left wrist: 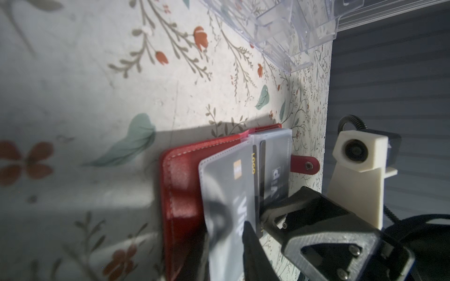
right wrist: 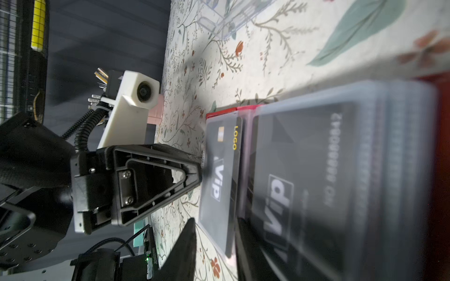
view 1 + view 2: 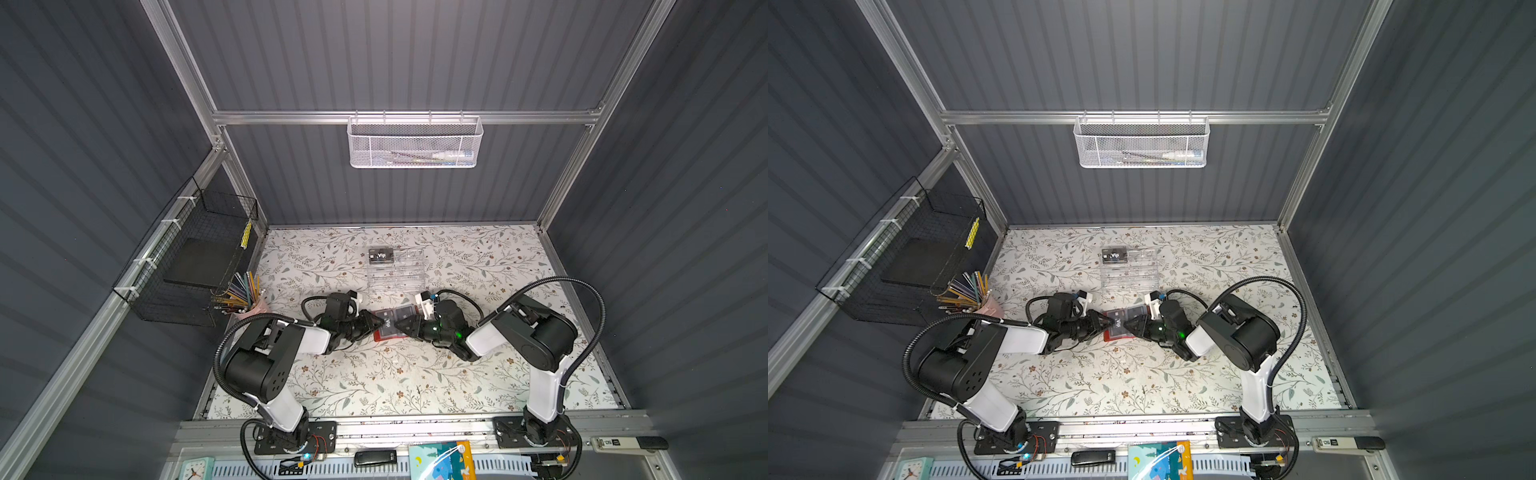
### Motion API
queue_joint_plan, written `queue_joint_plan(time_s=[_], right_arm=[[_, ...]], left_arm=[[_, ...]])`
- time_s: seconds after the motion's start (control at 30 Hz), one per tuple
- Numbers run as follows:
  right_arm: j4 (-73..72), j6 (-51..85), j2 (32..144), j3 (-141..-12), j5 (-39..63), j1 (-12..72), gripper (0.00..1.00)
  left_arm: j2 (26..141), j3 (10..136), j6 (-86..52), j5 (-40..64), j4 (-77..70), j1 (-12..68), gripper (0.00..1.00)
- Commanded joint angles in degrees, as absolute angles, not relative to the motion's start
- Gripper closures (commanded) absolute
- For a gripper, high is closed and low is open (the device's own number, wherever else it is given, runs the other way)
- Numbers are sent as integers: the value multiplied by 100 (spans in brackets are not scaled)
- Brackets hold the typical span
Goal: Take the credit cards out of the card holder
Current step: Take out the credit card from the card slot.
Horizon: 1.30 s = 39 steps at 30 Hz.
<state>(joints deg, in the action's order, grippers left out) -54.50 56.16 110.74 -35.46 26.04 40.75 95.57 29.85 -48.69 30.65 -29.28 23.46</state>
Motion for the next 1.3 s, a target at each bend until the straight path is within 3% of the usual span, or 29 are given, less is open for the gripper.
queue_joint_plan(time_s=[0.0, 0.33, 0.4, 0.7, 0.93, 1.27], right_arm=[[-4268, 5277, 10944, -3551, 2050, 4164, 68], [-4090, 5244, 10794, -3492, 1681, 4218, 65], [-4156, 5271, 10760, -3437, 1659, 4219, 65], [-4154, 5264, 10590, -3319, 1578, 4210, 65], [-4677, 5514, 10683, -3192, 1866, 4057, 65], [-4652, 5468, 10625, -3114, 2084, 3948, 65]], left_arm=[[9797, 2943, -4965, 3125, -2793, 2476, 75], [9926, 2883, -5025, 3121, -2970, 2527, 75], [9958, 2864, -5028, 3126, -3014, 2531, 82], [9647, 2922, -4870, 3098, -2675, 2531, 88], [9630, 2863, -4878, 3289, -2946, 2532, 100], [9670, 2756, -5035, 3508, -3554, 2544, 100]])
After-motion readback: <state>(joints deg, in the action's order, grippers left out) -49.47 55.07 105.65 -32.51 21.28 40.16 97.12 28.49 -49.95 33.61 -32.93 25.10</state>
